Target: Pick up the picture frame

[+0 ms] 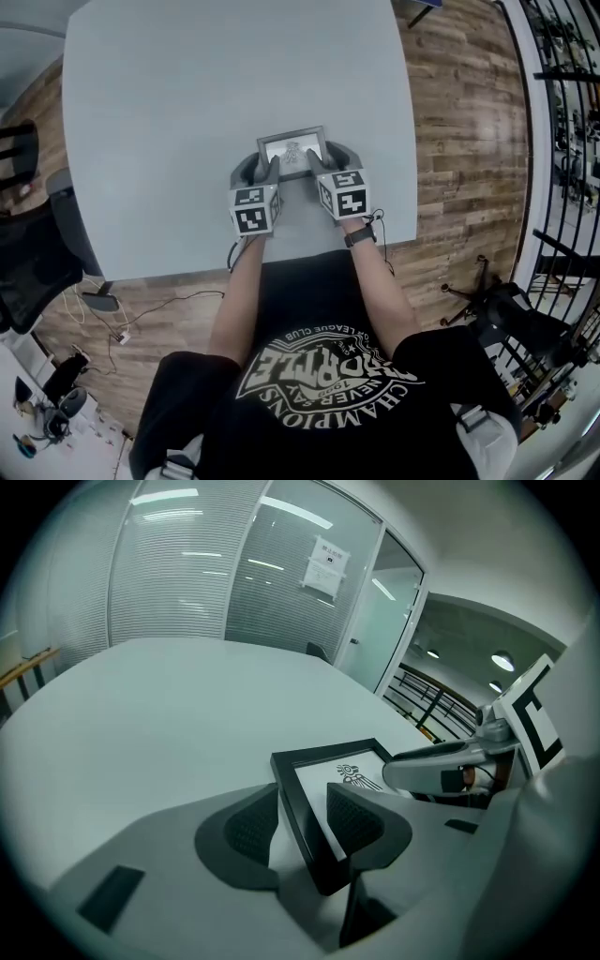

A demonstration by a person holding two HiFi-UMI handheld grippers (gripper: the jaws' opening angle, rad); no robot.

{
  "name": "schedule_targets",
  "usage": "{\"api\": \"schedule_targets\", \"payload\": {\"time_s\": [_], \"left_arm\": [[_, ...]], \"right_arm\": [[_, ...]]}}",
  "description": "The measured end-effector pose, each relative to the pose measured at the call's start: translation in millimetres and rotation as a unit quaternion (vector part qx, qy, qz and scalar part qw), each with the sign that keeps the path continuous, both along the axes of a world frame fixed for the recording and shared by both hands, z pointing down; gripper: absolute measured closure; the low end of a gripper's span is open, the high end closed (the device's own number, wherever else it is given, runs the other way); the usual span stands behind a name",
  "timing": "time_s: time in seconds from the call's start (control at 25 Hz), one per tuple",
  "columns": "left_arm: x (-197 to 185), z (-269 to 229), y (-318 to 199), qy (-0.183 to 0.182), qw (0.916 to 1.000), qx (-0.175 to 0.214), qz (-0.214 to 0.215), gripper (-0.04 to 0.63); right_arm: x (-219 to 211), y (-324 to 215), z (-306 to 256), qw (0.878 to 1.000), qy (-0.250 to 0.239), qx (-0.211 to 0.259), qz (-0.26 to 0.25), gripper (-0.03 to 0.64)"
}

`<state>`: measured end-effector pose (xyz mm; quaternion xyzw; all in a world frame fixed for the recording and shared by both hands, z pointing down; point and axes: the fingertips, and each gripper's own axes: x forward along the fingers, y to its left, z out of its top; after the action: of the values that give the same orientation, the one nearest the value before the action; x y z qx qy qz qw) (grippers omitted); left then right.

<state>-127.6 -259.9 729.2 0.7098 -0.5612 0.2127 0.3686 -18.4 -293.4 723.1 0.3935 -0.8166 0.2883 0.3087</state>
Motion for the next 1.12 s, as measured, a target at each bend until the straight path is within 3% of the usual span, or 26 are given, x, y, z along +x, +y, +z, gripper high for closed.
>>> {"api": "schedule_targets", "payload": {"time_s": [0.24, 0.6, 1.12], "left_arm": [[0, 3, -1, 0.005, 0.9999, -0.006, -0.007, 0.457], [-6, 1, 1, 0.046, 0.9973, -0.029, -0.050, 0.511], [-10, -18, 8, 0.054, 0.9965, -0.032, -0.054, 0.523]], "right_arm": [[3, -2, 5, 1.000, 0.014, -0.010, 0.017, 0.474], [11, -1, 5, 0.997, 0.024, -0.028, 0.067, 0.537], [10, 10, -13, 0.997, 0.019, -0.027, 0.073, 0.543]]}}
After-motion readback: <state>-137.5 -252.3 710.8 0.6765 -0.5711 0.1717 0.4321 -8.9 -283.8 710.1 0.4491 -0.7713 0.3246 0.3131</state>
